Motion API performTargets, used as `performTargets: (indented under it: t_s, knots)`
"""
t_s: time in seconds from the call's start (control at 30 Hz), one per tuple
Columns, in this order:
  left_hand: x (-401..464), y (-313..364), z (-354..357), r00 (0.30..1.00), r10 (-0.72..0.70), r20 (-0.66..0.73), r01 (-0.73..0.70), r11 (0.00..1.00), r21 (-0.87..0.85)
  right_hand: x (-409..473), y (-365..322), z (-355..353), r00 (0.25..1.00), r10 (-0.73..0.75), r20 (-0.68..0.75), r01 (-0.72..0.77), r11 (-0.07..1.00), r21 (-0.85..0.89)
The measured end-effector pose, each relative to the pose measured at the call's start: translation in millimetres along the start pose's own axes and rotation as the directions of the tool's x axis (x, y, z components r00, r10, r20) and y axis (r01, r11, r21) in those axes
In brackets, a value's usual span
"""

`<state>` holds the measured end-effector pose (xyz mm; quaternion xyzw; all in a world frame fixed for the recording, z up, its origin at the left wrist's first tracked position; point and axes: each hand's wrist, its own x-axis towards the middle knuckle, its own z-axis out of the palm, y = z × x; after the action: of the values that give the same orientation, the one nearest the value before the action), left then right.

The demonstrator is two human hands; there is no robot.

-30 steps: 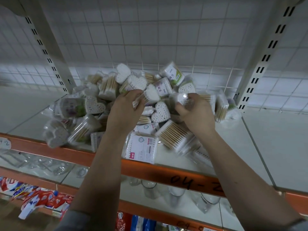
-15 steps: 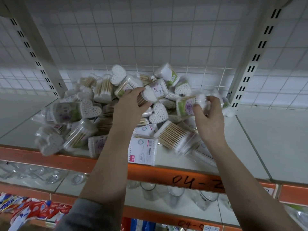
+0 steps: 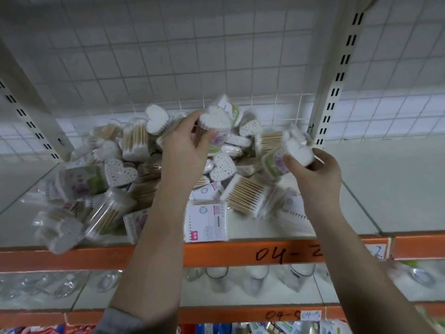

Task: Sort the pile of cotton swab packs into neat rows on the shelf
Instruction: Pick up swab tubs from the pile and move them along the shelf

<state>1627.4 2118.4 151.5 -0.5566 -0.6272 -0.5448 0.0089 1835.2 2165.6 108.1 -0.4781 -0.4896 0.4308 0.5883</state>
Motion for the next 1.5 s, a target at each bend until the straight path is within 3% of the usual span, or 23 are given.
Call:
performTargets:
  t_s: [0.2,0.5,0.7,1.0,1.5]
  knots:
    - [-3,20,24,0.994,-0.002,0.11,0.007,0.999,-0.042,-11,0,-29,0.986,-0.024,-0.166,0.039,0.995,0.088]
    - [-33,68,100,0.963,-0.03,0.269,0.052,0.996,-0.075,3,7,-122,0.961,-0.038,-0.275,0.049,0.998,0.033]
    - [-65,122,175,0.977,-0.044,0.209,0.074,0.988,-0.139,32,7,-223,0.965,-0.004,-0.262,0.022,0.998,0.065]
    - [-126,219,288,0.979,-0.108,0.176,0.142,0.97,-0.199,71,1,-386,0.972,-0.172,-0.158,0.149,0.978,-0.145]
    - [-80,294,441,0.969,-0.142,0.202,0.178,0.968,-0.178,192,19,-512,0.937,-0.118,-0.328,0.086,0.99,-0.108]
